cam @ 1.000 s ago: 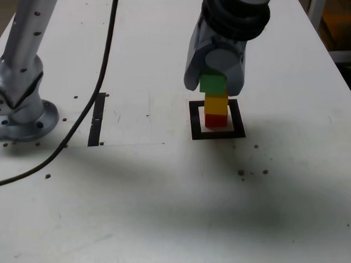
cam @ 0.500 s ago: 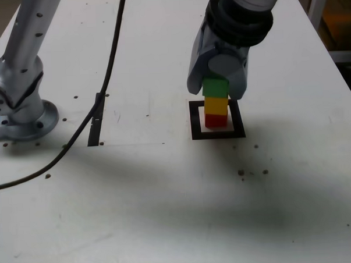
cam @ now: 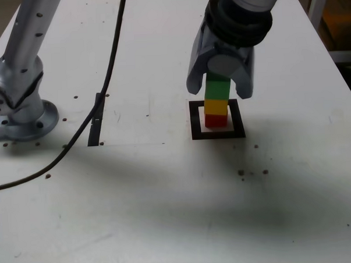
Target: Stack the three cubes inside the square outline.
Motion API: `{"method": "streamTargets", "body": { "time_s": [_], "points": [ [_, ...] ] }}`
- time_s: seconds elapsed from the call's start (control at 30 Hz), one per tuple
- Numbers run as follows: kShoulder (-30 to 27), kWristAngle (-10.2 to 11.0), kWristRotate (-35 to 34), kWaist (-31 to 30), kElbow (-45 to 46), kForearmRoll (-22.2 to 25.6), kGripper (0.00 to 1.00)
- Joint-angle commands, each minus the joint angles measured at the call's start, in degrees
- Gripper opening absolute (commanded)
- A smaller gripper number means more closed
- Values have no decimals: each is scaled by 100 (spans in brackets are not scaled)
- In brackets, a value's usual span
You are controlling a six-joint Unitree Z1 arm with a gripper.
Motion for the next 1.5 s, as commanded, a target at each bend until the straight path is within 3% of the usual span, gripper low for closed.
{"method": "streamTargets", "body": {
  "time_s": [0.0, 0.47, 0.73, 0.87, 1.13, 1.33, 1.47],
  "points": [
    [-80, 31, -12, 11, 13, 78, 92],
    [-1347, 40, -72, 11, 815, -137, 94],
    [-2696, 20, -80, 14, 1925, -144, 97],
    [-3462, -115, -112, 203, 2994, -172, 99],
    [-3981, -313, -25, 552, 4581, -993, 99],
    [-3896, -629, -13, 433, 5588, -1992, 99],
    [-3757, -675, -14, 313, 5730, -2192, 99]
  ]
}}
